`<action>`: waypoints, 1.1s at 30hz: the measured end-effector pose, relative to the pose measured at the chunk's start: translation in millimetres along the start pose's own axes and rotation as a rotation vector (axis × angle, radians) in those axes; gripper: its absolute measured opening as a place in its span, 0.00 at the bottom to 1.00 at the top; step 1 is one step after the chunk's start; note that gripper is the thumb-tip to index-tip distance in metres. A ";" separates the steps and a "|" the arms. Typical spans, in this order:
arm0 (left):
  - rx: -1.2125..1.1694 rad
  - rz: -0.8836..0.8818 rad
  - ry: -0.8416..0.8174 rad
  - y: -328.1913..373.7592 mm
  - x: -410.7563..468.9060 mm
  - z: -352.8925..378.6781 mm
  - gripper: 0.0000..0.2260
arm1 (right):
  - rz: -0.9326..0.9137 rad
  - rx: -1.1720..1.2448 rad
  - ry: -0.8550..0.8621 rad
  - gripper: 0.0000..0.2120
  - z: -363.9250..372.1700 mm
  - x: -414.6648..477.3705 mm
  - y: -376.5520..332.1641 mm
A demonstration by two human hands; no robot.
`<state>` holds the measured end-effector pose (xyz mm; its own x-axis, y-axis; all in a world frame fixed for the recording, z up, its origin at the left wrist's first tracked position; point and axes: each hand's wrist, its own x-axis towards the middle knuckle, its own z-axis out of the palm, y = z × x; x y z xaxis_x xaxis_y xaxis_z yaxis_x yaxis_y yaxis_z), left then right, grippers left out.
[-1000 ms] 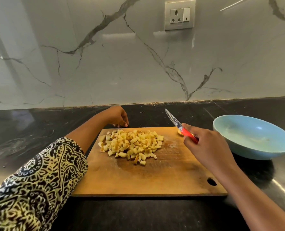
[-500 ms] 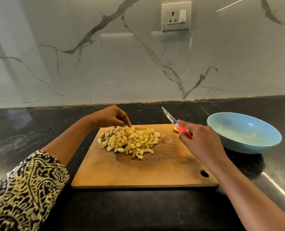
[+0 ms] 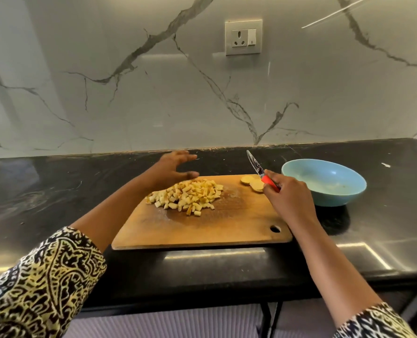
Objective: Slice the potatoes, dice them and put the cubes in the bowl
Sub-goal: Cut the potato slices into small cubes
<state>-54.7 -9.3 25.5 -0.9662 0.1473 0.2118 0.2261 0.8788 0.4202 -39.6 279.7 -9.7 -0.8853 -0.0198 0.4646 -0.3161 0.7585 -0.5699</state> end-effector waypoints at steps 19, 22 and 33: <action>0.044 0.149 -0.503 89.5 100.9 76.7 0.22 | 0.162 -0.012 -0.044 0.21 -21.8 -26.4 28.0; 0.038 0.192 -0.416 90.7 103.3 78.8 0.21 | 0.166 -0.014 -0.029 0.21 -21.1 -25.0 29.6; -0.268 0.155 -0.117 88.0 84.5 56.3 0.07 | 0.176 -0.022 -0.035 0.20 -20.9 -24.6 26.5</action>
<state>-123.5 105.9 30.8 -0.9219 0.3349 0.1950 0.3812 0.6932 0.6117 -19.0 313.8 -22.0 -0.9377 0.0919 0.3350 -0.1483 0.7661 -0.6253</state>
